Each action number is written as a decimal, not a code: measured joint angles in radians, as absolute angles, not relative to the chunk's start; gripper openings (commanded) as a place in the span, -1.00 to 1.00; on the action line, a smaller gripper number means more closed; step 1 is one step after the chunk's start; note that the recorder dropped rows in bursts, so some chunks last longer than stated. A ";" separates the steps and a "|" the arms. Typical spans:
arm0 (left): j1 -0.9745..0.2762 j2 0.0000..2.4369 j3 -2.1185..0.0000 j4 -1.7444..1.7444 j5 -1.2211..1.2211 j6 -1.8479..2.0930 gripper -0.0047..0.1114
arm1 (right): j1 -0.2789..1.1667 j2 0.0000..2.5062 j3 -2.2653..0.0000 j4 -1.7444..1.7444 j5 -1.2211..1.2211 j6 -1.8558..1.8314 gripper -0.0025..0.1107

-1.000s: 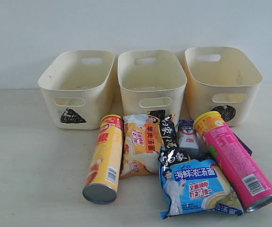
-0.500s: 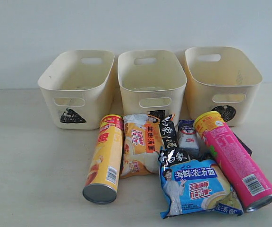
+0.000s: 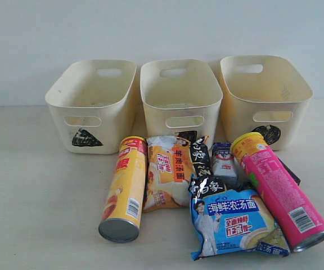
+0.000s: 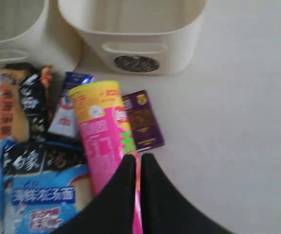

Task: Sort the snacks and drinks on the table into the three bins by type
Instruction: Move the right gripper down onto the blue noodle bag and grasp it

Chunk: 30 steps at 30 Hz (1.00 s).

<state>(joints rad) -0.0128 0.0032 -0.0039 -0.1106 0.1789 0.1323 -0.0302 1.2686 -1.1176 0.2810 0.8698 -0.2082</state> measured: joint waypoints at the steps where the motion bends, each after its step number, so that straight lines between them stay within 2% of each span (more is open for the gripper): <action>1: -0.013 0.003 -0.004 -0.111 0.179 0.132 -0.84 | -0.018 1.283 -1.137 0.311 0.899 -0.238 -0.96; 7: -0.013 0.003 -0.004 -0.111 0.179 0.132 -0.84 | 0.143 1.333 -1.174 0.391 0.943 -0.341 -0.96; 16: -0.013 0.003 -0.004 -0.111 0.179 0.132 -0.84 | 0.370 1.433 -1.174 0.335 0.955 -0.365 -0.96; 18: -0.013 0.003 -0.004 -0.111 0.179 0.132 -0.84 | 0.396 1.455 -1.174 0.323 0.955 -0.365 -0.89; 21: -0.013 0.003 -0.004 -0.111 0.179 0.132 -0.84 | 0.423 1.497 -1.174 0.304 0.955 -0.365 -0.51; 26: -0.013 0.003 -0.004 -0.111 0.179 0.132 -0.84 | 0.467 1.567 -1.176 0.276 0.955 -0.365 0.62; 27: -0.013 0.003 -0.004 -0.111 0.179 0.132 -0.84 | 0.481 1.582 -1.176 0.272 0.955 -0.365 0.73; 30: -0.013 0.003 -0.004 -0.111 0.179 0.132 -0.84 | 0.514 1.628 -1.176 0.256 0.955 -0.362 0.75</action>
<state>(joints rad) -0.0128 0.0032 -0.0039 -0.1106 0.1789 0.1323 0.5141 1.6278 -1.1756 0.2560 0.9554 -0.3621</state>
